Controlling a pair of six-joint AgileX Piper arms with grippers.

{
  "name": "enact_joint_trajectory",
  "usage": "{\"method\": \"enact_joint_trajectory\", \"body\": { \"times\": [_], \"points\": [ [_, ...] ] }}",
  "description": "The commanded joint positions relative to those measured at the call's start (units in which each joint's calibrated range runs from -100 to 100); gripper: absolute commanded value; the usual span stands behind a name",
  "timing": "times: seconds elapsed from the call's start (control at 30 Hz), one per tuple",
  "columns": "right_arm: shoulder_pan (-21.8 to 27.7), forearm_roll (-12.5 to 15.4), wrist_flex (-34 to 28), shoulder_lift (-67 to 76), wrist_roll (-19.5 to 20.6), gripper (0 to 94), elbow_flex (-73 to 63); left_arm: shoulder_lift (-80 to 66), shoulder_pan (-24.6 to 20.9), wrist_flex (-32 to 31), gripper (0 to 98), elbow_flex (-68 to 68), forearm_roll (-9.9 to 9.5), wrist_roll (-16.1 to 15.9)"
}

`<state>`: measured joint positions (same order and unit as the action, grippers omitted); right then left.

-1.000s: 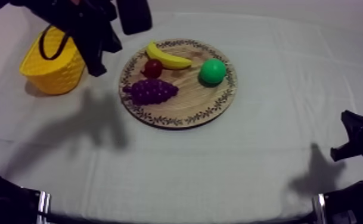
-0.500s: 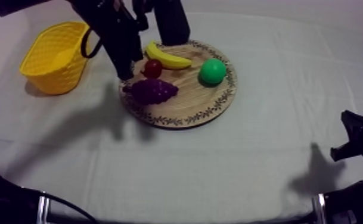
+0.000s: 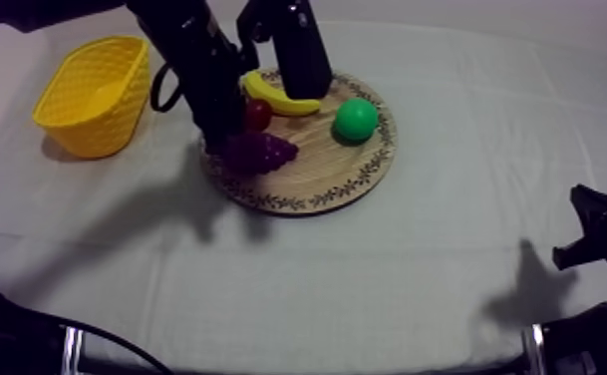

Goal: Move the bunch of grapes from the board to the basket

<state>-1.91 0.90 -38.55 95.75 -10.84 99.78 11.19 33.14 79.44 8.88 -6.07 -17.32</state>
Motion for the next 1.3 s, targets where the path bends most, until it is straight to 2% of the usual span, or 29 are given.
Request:
{"method": "enact_joint_trajectory", "body": {
  "times": [0.0, 0.17, 0.47, 1.27],
  "points": [
    [0.0, 0.0, 0.0, 0.0, 0.0, 0.3, 0.0, 0.0, -0.1, 0.0, 60.0, 0.3, -0.07, 0.4],
    [0.0, 0.0, 0.0, 0.0, 0.0, 0.3, 0.0, 0.0, -0.4, -0.1, 69.8, 0.9, -0.21, 1.0],
    [0.0, 0.0, 0.0, 0.0, 0.0, 0.3, 0.0, 2.5, -0.5, -0.4, 78.1, 0.5, -0.12, 1.0],
    [0.0, 0.0, 0.0, 0.0, 0.0, 0.3, 0.0, 18.1, -0.5, 1.4, 84.2, -9.3, 0.02, 0.6]
  ]
}}
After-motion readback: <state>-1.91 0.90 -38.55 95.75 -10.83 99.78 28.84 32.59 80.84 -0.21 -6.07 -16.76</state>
